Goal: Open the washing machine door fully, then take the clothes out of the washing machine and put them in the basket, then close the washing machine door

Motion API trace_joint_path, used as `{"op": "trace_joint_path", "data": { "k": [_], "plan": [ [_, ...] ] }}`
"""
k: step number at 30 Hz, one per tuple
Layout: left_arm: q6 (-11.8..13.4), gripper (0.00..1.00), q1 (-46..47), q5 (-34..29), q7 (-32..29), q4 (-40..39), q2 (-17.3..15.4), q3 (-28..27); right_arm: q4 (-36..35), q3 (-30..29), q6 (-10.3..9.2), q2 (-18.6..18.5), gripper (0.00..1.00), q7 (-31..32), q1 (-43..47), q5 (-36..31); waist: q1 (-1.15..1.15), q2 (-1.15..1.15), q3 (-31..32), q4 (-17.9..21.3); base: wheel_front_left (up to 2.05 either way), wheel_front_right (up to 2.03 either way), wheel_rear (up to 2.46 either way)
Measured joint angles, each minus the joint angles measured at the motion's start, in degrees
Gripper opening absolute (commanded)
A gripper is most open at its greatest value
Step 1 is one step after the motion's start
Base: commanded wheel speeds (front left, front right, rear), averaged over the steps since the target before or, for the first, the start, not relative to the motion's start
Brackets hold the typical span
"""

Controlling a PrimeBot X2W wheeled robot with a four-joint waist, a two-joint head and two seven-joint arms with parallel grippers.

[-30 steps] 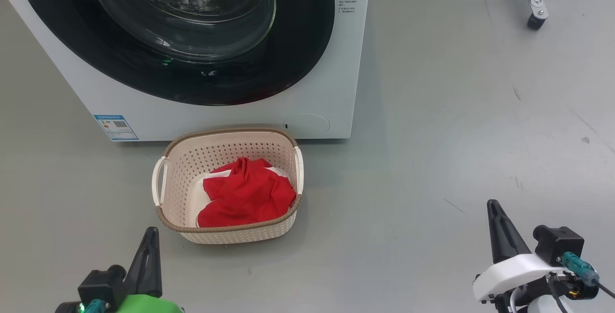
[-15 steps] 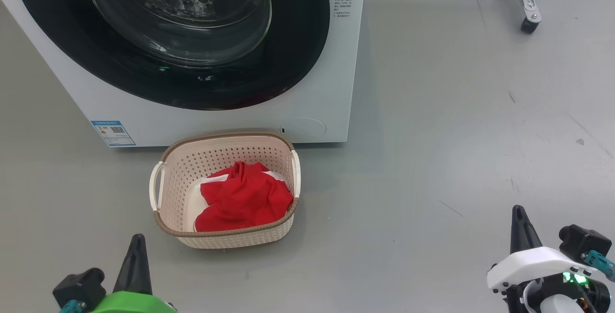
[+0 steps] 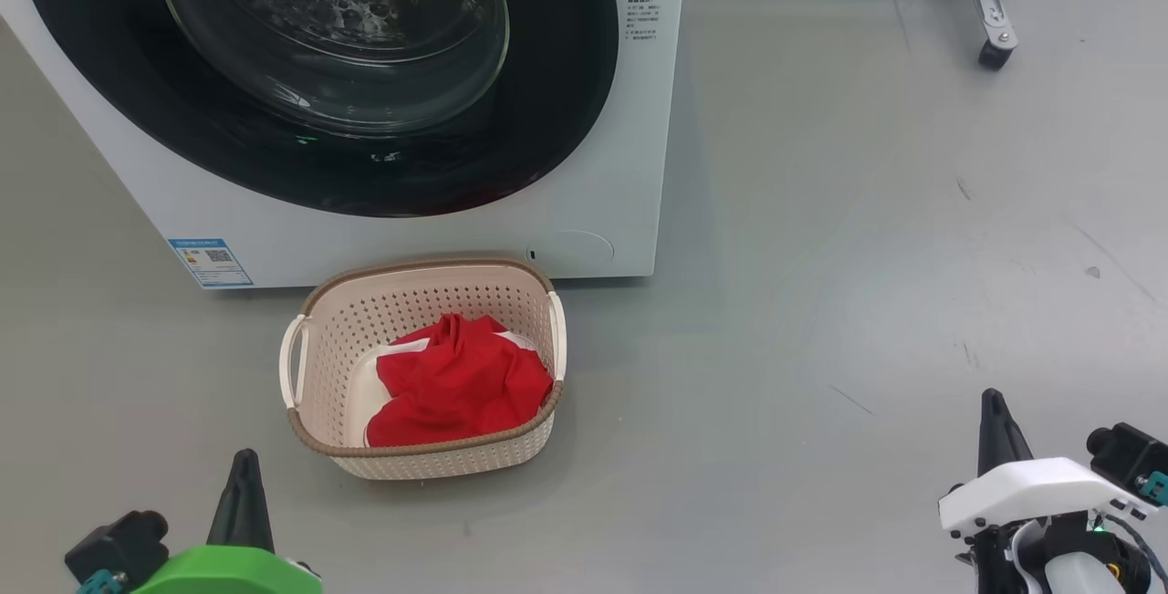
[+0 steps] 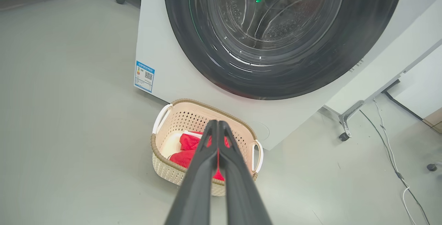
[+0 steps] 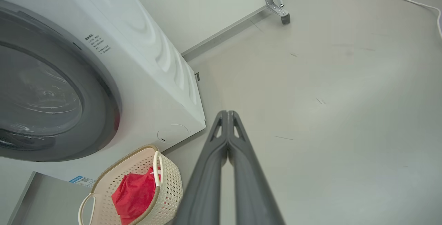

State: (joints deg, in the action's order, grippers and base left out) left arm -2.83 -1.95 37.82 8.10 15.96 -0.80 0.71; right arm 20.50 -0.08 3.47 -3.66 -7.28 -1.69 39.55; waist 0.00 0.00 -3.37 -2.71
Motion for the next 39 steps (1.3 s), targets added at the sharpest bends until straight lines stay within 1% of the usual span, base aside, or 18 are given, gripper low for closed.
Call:
{"op": "trace_joint_path", "data": {
  "k": [6, 13, 39],
  "plan": [
    [-0.1, 0.00, 0.5, 4.1, -1.1, 0.0, 0.0, -0.4, -0.2, -0.8, 0.48, 0.1, 0.00, 1.1, -0.2, 4.0, 0.00, 0.00, 0.3, 0.2, 0.00, 0.00, 0.00],
    [-0.6, 0.00, 0.9, 8.2, -2.5, 0.0, -0.1, -0.8, -0.6, -1.5, 0.60, 0.2, 0.00, 2.4, -0.2, 8.1, 0.00, 0.00, 0.5, 0.4, 0.00, 0.00, 0.00],
    [-2.0, 0.00, 2.7, 26.7, -7.5, 0.0, -0.2, -2.7, -2.0, -4.2, 1.71, 0.8, 0.00, 7.1, -0.8, 26.0, 0.00, 0.00, 1.6, 1.4, 0.00, 0.00, 0.00]
  ]
}}
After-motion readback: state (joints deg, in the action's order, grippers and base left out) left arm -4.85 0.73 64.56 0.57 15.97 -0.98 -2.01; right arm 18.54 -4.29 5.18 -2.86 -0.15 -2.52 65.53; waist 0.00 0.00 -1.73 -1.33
